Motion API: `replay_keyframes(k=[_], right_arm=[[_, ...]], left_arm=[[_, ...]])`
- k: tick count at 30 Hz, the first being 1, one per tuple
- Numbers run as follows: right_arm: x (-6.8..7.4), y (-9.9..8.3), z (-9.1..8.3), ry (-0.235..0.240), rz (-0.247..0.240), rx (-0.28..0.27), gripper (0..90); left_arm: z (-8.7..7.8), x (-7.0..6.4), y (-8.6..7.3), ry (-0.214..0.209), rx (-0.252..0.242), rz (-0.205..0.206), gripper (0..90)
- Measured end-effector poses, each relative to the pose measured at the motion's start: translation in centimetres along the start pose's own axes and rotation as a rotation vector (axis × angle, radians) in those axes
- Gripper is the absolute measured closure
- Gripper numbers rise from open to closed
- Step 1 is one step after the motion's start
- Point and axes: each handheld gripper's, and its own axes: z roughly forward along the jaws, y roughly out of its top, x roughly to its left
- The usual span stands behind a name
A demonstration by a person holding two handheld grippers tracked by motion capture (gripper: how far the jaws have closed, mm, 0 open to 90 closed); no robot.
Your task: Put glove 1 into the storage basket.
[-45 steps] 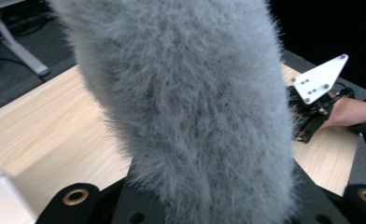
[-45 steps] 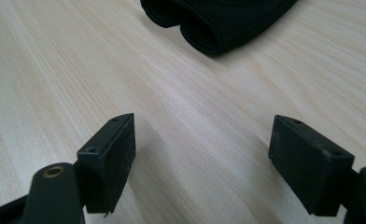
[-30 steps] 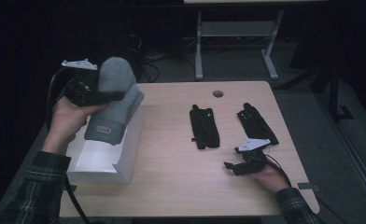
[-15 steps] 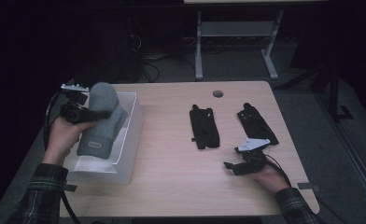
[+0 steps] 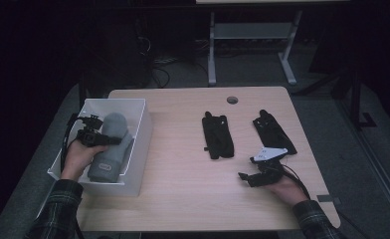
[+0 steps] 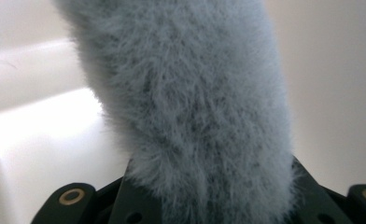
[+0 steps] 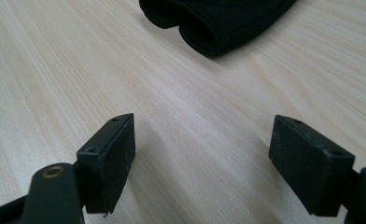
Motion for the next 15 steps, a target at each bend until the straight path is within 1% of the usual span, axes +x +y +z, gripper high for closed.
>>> replay_keyframes(k=[2,3,4,5,8,9,10,12,14,15], right_arm=[[0.0,0.0,0.0,0.000,0.000,0.000,22.8],[0.0,0.0,0.0,0.000,0.001,0.000,22.8],[0.0,0.0,0.0,0.000,0.000,0.000,22.8],[0.0,0.0,0.0,0.000,0.000,0.000,22.8],[0.0,0.0,0.0,0.000,0.000,0.000,22.8],[0.0,0.0,0.0,0.000,0.000,0.000,22.8],[0.0,0.0,0.0,0.000,0.001,0.000,22.8],[0.0,0.0,0.0,0.000,0.000,0.000,22.8],[0.0,0.0,0.0,0.000,0.000,0.000,22.8],[0.0,0.0,0.0,0.000,0.000,0.000,22.8]], left_arm=[[0.8,0.4,-0.1,-0.006,0.032,-0.010,68.1],[1.2,0.5,-0.2,-0.005,0.052,-0.002,66.9],[1.6,0.6,-0.2,0.003,0.066,-0.004,65.1],[1.9,0.8,-0.3,0.005,0.085,0.003,62.2],[2.3,1.1,-0.3,0.005,0.085,-0.015,50.4],[2.3,1.2,-0.3,0.012,0.083,-0.019,47.5],[2.3,1.2,-0.3,0.018,0.079,-0.017,41.5],[2.1,1.2,-0.2,0.036,0.072,-0.011,34.2],[1.7,1.3,-0.1,0.052,0.053,-0.014,26.4],[1.4,1.3,0.0,0.063,0.044,-0.019,25.7]])
